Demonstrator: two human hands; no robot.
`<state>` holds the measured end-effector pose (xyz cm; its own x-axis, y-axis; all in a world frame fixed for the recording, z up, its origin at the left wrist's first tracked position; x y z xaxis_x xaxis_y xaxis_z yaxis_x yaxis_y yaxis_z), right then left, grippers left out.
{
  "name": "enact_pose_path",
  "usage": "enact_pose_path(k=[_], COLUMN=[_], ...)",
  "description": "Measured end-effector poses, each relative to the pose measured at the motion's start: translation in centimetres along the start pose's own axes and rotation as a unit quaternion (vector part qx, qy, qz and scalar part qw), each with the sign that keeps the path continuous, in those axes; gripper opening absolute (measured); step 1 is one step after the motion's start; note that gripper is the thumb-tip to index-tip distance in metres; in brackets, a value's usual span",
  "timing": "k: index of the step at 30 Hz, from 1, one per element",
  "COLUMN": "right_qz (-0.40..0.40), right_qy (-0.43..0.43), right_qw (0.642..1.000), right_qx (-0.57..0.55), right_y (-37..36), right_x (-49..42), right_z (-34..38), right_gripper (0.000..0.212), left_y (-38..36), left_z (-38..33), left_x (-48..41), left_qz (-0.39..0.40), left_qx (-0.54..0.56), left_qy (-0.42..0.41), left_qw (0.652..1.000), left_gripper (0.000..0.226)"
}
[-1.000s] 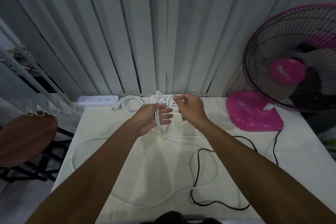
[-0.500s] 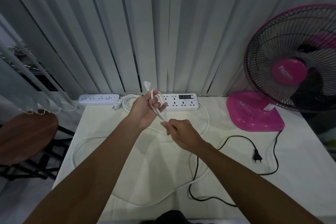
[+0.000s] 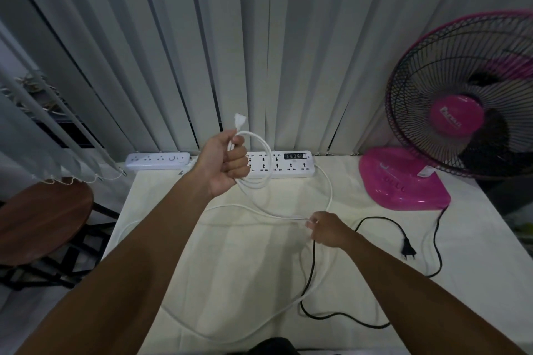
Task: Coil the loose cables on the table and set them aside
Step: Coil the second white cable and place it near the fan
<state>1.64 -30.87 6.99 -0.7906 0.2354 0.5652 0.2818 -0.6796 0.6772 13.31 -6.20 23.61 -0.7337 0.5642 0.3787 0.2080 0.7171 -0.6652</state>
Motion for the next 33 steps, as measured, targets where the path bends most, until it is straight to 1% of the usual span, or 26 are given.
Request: enact_pose_path(k=[2,3,4,6,8,9,10,12,13,15,16,17,19,21,22,23,24,26,27,28,30,33], right_qz=[-0.057,-0.092,-0.129,-0.192,-0.222,-0.228,-0.234,-0.242,-0.245,-0.256,-0.265,-0.275,-0.306,-0.324,-0.317,-0.292,-0.25,-0.133,-0.082,-0.045,0.0,0.062], right_qy=[-0.026,-0.037,-0.047,-0.052,-0.018,0.014,0.051,0.144,0.192,0.284,0.326,0.364,0.424,0.462,0.466,0.457,0.433,0.361,0.328,0.302,0.264,0.21], right_qw=[0.993,0.982,0.968,0.925,0.879,0.865,0.859,0.863,0.87,0.879,0.877,0.87,0.844,0.822,0.823,0.837,0.863,0.922,0.941,0.952,0.965,0.976], right_qx=[-0.102,-0.158,-0.211,-0.324,-0.422,-0.447,-0.453,-0.42,-0.383,-0.284,-0.232,-0.186,-0.115,-0.078,-0.074,-0.074,-0.069,-0.039,-0.022,-0.009,0.002,-0.004], right_y=[0.9,1.5,2.2,3.5,4.9,5.5,5.9,6.3,6.2,5.5,4.9,4.2,2.7,0.7,-0.3,-1.1,-1.8,-2.9,-3.5,-3.9,-4.4,-4.8], right_x=[-0.1,0.0,0.1,0.3,0.9,1.2,1.7,3.0,3.6,4.8,5.3,5.7,6.1,6.1,5.8,5.5,5.1,4.3,3.9,3.5,3.0,2.4], right_z=[0.7,1.4,2.2,4.3,7.0,8.4,9.7,12.2,13.2,14.7,15.2,15.4,15.0,13.6,12.7,11.7,10.8,9.1,8.3,7.6,6.4,5.3], right_gripper=[0.009,0.017,0.026,0.03,0.028,0.027,0.027,0.024,0.021,0.016,0.02,0.026,0.038,0.042,0.039,0.034,0.031,0.027,0.023,0.019,0.014,0.018], left_y=[-0.2,-0.3,-0.3,-0.4,-0.7,-0.8,-1.0,-1.2,-1.2,-1.2,-1.1,-1.1,-0.9,-0.8,-0.8,-0.7,-0.6,-0.5,-0.5,-0.6,-0.9,-1.8], left_z=[0.3,0.5,0.9,1.6,2.4,2.7,3.1,3.7,3.9,4.0,3.9,3.6,3.0,2.4,2.1,1.8,1.5,1.1,1.0,0.8,0.6,0.3], left_x=[0.2,0.3,0.2,0.2,0.3,0.3,0.4,0.2,0.0,-0.3,-0.5,-0.6,-0.7,-0.8,-0.8,-0.7,-0.7,-0.6,-0.5,-0.4,-0.1,0.4], left_qz=[-0.01,-0.021,-0.034,-0.052,-0.06,-0.064,-0.07,-0.086,-0.092,-0.098,-0.101,-0.109,-0.133,-0.141,-0.148,-0.157,-0.165,-0.164,-0.156,-0.148,-0.123,-0.057], left_qx=[-0.077,-0.119,-0.159,-0.222,-0.264,-0.272,-0.273,-0.259,-0.248,-0.205,-0.176,-0.148,-0.099,-0.071,-0.065,-0.057,-0.043,0.0,0.02,0.037,0.062,0.08], left_qy=[0.013,0.018,0.021,0.022,0.02,0.019,0.018,0.007,-0.001,-0.021,-0.034,-0.048,-0.079,-0.117,-0.133,-0.144,-0.147,-0.141,-0.136,-0.129,-0.115,-0.099], left_qw=[0.997,0.992,0.987,0.973,0.963,0.96,0.959,0.962,0.964,0.974,0.979,0.982,0.983,0.98,0.978,0.975,0.974,0.976,0.978,0.98,0.984,0.99], left_gripper=[0.035,0.033,0.031,0.028,0.032,0.034,0.037,0.041,0.043,0.047,0.048,0.047,0.041,0.035,0.032,0.03,0.029,0.027,0.027,0.029,0.035,0.038])
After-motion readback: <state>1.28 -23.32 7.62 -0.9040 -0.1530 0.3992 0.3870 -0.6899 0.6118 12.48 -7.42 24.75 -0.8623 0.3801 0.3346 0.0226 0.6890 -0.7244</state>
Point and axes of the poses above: each hand's wrist, its own x-axis away from the middle knuckle, its own y-axis out of the back of the hand, z = x × y, the point moved 2 cm from there along -x, towards the middle knuckle, and after that the axes turned 1 degree about -y, right-handed, at the moved point
